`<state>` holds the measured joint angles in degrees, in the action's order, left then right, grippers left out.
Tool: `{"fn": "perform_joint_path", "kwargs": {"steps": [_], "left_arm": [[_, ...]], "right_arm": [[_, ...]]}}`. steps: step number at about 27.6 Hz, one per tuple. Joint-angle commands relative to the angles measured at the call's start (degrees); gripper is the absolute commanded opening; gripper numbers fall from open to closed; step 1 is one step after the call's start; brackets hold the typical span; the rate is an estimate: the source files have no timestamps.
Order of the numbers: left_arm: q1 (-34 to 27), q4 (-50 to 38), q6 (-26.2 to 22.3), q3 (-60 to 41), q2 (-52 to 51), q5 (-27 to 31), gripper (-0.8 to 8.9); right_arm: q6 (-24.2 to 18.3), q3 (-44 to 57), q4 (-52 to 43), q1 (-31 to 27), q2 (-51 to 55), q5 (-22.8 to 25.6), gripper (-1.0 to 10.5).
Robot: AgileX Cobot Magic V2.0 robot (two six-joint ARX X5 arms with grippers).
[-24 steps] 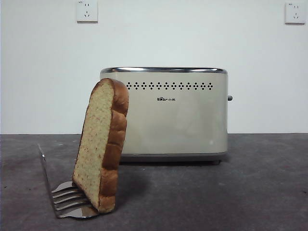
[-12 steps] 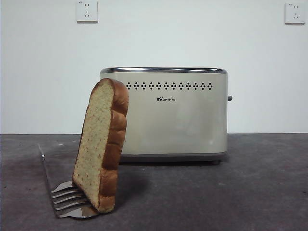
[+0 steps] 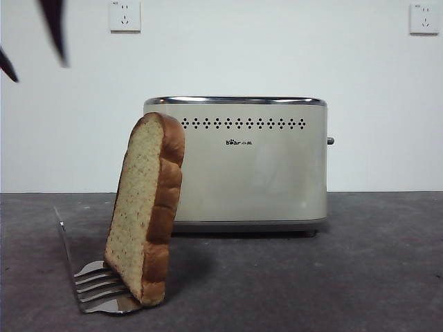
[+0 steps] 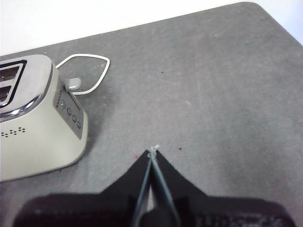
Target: Pick up a slice of bread from the rack,put the bread on the toaster,press the button
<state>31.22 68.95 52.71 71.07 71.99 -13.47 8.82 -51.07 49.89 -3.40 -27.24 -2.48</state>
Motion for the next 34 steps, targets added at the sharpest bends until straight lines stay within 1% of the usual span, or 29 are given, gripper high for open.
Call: {"fn": "perform_joint_path", "kwargs": {"steps": [1,4,13,25,27,29,30,31,32,34], "left_arm": [[2.3,-2.6,2.9,0.0,1.5,0.0,3.17],[4.2,-4.8,4.1,0.2,3.5,0.0,3.17],[6.3,-7.8,4.1,3.8,10.6,0.0,3.16],[6.8,-5.7,2.1,10.1,18.1,1.8,3.15],[7.1,-4.4,1.5,10.1,19.4,3.4,3.15],[7.5,-5.8,2.4,10.1,20.2,4.8,3.18],[7.5,-7.0,2.3,10.1,20.3,4.7,3.71],[7.5,-7.3,2.4,10.1,20.3,4.8,4.71],[7.5,-7.0,2.3,10.1,20.3,4.8,5.43],[7.4,-5.8,1.0,10.1,20.3,4.4,5.72]], "right_arm": [[0.6,-0.2,-0.1,0.0,0.1,-0.6,0.0],[0.6,-0.2,-0.1,0.0,0.1,-0.6,0.0],[0.6,-0.2,-0.1,0.0,0.1,-0.9,0.0],[0.6,-0.2,-0.1,0.0,0.1,-1.2,0.0],[0.5,-0.2,-0.1,0.0,0.1,-1.2,0.0],[0.5,-0.2,-0.1,0.0,0.1,-1.2,0.0],[0.5,-0.2,-0.1,0.0,0.1,-1.2,0.0],[0.5,-0.2,0.0,0.0,0.1,-1.2,0.0],[0.5,-0.2,0.0,0.0,0.1,-1.2,0.0],[0.5,-0.2,0.3,0.0,0.1,-1.2,0.0]]}}
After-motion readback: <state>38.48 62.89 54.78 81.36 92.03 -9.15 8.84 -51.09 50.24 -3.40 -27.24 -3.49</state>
